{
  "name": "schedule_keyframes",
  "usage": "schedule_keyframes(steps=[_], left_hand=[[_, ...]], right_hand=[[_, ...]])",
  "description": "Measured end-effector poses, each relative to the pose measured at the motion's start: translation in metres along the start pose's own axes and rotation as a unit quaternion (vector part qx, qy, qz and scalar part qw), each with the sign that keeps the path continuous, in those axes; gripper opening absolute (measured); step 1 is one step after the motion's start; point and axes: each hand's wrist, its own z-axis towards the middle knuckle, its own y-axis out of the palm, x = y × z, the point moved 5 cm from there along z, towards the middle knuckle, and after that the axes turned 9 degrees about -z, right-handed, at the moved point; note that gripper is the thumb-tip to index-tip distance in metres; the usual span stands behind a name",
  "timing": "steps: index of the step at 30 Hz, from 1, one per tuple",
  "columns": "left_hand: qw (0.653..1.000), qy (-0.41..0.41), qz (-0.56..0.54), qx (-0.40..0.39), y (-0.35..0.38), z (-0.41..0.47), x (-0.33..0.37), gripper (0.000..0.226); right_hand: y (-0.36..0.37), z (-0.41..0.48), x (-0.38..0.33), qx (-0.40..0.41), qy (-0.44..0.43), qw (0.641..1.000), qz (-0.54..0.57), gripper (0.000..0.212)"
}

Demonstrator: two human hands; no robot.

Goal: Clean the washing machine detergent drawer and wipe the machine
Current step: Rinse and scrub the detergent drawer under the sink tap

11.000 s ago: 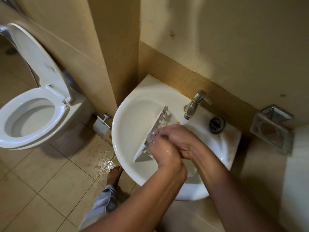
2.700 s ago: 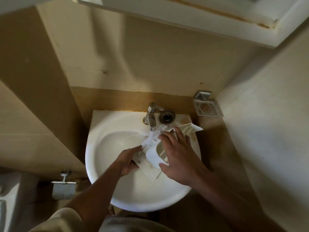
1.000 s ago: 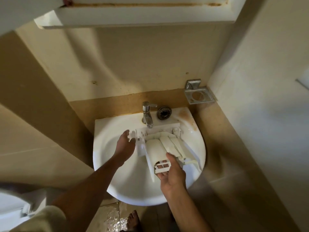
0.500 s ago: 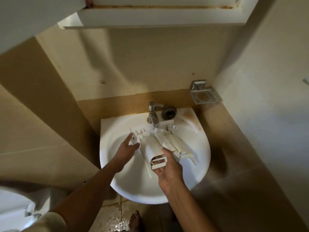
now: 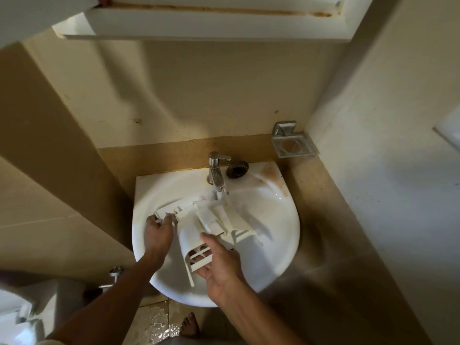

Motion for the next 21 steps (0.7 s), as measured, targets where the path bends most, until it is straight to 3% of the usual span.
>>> schedule_keyframes(steps=[5, 11, 15, 18, 21], left_hand=[[1.0, -0.019, 0.001, 0.023, -0.006, -0.009, -0.006, 0.05], [0.994, -0.019, -0.023, -0.101, 0.029, -0.019, -0.004, 0.056], [0.995, -0.013, -0.042, -0.092, 0.045, -0.03, 0.01, 0.021], [0.994, -0.019, -0.039, -0.098, 0.046, -0.028, 0.014, 0.017], [0.985, -0.064, 0.0, -0.16, 0.055, -0.029, 0.015, 0.025]], right_hand=[[-0.016, -0.001, -0.002, -0.011, -0.006, 1.0, -0.023, 0.058], [-0.065, -0.006, -0.033, 0.03, -0.028, 0.999, -0.004, 0.043], [-0.072, -0.008, -0.04, 0.023, -0.041, 0.998, -0.047, 0.041], [-0.08, -0.006, -0.055, 0.027, -0.069, 0.993, -0.091, 0.04], [-0.092, -0.008, -0.076, 0.064, -0.143, 0.973, -0.171, 0.047]])
